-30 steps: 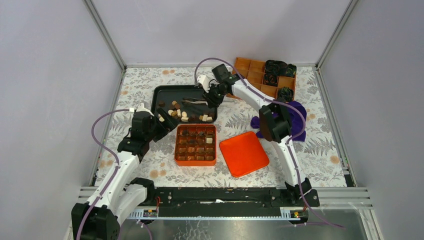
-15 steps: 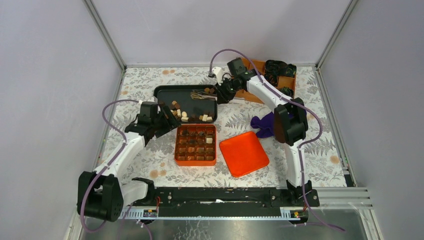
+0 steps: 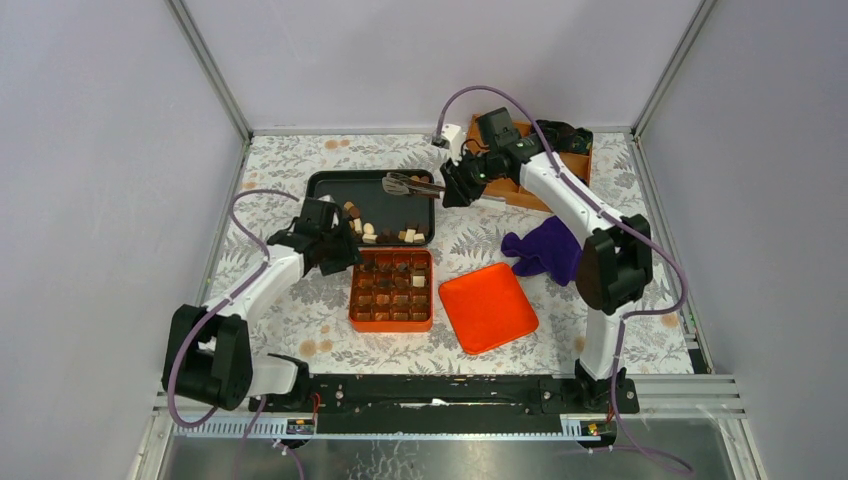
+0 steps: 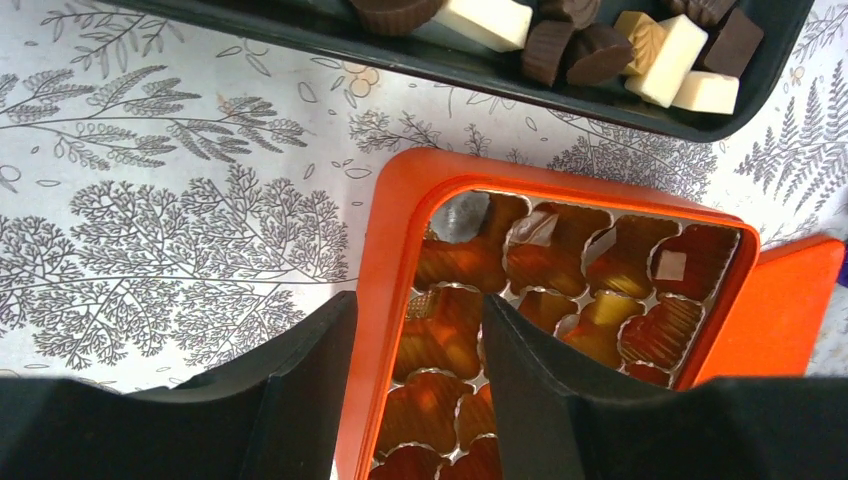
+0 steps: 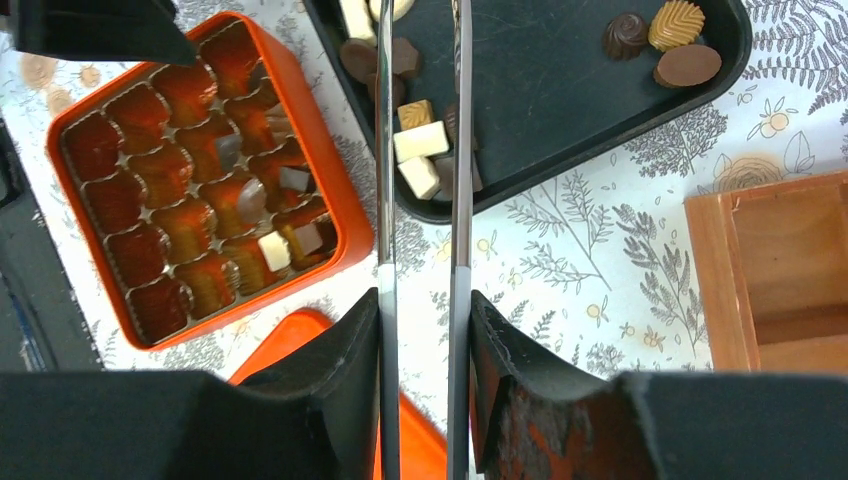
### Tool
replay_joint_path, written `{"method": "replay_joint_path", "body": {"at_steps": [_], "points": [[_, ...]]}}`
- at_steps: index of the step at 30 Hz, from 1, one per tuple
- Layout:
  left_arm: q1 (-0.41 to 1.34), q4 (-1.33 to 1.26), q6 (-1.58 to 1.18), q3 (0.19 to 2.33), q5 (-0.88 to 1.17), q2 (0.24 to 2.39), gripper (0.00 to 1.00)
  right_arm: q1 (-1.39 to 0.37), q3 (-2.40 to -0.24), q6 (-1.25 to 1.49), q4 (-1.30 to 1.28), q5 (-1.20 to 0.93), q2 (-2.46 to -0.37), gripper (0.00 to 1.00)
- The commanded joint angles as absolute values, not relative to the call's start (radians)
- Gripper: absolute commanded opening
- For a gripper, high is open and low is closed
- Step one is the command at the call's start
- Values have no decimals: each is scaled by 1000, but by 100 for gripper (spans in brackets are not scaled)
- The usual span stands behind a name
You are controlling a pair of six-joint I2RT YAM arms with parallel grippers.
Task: Pack the chocolate
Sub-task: Pick up the packing box from the center of the board.
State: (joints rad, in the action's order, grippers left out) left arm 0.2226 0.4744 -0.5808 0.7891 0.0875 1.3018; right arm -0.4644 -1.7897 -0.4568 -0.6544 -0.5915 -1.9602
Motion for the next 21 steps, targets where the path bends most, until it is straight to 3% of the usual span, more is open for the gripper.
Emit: {"method": "replay_joint_path", "body": {"at_steps": [1,21], "points": [[267,509,-542,848,11,1336,54,-462,-1744,-435,-661,-652,-1848,14],[286,480,-509,900,-26,1438,29,-461,-1683,-430,-676,-669,-1779,14]]}}
